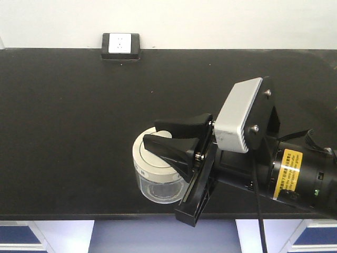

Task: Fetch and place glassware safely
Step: 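Carry the jar over the black countertop with the right gripper, then hold the jar steady above the countertop with the right gripper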

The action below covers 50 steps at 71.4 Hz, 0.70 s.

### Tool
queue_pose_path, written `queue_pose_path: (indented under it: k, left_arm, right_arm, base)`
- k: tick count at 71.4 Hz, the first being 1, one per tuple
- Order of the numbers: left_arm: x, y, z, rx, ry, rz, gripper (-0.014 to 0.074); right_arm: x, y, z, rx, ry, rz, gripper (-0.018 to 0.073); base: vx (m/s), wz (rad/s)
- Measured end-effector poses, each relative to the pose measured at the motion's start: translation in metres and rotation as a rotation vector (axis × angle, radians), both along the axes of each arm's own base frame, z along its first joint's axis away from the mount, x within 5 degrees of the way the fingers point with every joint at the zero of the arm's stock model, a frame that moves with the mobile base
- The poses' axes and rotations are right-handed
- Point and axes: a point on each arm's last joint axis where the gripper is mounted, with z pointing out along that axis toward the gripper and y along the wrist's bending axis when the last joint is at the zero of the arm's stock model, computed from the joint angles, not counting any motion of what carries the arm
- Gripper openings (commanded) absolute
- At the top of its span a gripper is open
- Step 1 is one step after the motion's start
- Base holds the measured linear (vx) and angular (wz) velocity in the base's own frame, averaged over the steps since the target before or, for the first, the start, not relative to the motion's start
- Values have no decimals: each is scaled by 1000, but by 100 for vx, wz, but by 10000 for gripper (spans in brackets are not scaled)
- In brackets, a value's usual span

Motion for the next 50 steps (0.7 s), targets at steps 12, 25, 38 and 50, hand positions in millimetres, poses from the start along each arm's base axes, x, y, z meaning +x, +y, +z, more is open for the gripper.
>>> queue_pose_path:
  k: [12, 25, 38, 50]
  left_arm:
    - [0, 0, 0, 0, 0, 0, -7]
    - [0, 0, 0, 0, 0, 0, -7]
    - [0, 0, 0, 0, 0, 0, -7]
    - [0, 0, 0, 0, 0, 0, -7]
  right_arm:
    - [0, 0, 0, 0, 0, 0, 0]
    - [0, 0, 0, 0, 0, 0, 0]
    - [0, 0, 0, 0, 0, 0, 0]
    - [0, 0, 0, 0, 0, 0, 0]
  base:
    - [10, 2]
    - [9, 2]
    - [7, 0]
    - [5, 0]
